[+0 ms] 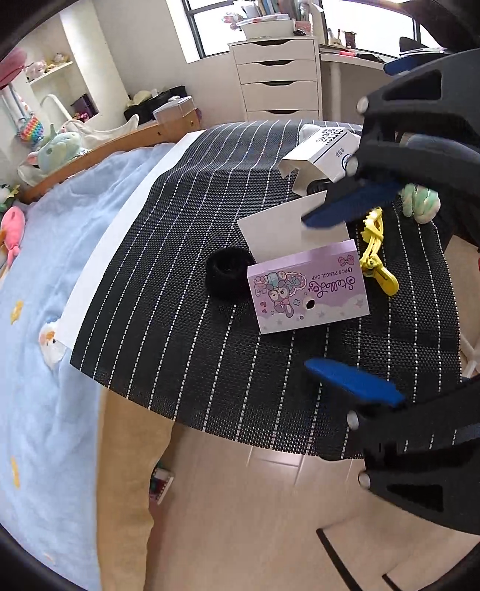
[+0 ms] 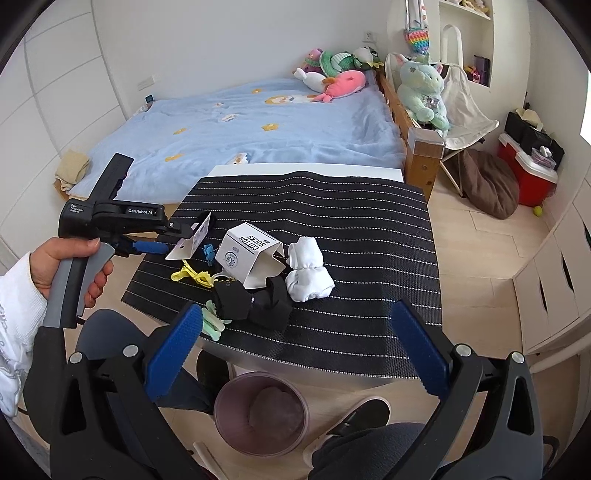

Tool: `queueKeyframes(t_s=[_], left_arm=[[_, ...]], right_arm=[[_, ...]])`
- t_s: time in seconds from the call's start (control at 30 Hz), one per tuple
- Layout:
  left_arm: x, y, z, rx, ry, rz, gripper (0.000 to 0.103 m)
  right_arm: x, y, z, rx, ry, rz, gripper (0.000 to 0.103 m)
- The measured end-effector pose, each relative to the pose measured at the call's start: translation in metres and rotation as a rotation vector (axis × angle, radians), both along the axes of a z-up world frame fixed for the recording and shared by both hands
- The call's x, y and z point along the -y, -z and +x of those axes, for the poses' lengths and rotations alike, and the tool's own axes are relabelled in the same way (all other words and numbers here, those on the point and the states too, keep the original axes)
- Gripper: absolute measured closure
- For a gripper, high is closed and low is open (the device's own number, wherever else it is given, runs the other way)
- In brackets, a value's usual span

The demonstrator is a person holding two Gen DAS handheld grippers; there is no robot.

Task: Collect trash
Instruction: 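Grasp the pink card with the left tool while the right tool grasps the white socks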

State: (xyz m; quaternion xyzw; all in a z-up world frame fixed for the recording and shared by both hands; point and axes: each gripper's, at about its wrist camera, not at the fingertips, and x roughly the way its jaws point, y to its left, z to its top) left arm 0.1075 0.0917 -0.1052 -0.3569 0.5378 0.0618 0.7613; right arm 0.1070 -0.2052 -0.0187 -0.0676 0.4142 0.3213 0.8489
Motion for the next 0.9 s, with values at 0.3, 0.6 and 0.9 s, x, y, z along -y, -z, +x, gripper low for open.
queueKeyframes(t_s=[0.3, 0.6, 0.9], left_arm=[[0.004, 0.0, 0.001, -0.01, 0.012, -0.021, 0.05], [0.006, -0.001, -0.001, 0.023, 0.031, -0.014, 0.063], [0.018, -0.022, -0.009, 0.136, 0.106, 0.095, 0.065]], right_arm=[[-0.003, 0.001, 0.0, -0.005, -0.009, 0.007, 0.003], [-0.002, 0.004, 0.002, -0.007, -0.003, 0.006, 0.003], [-0.005, 0.008, 0.015, -0.01, -0.009, -0.019, 0.003]])
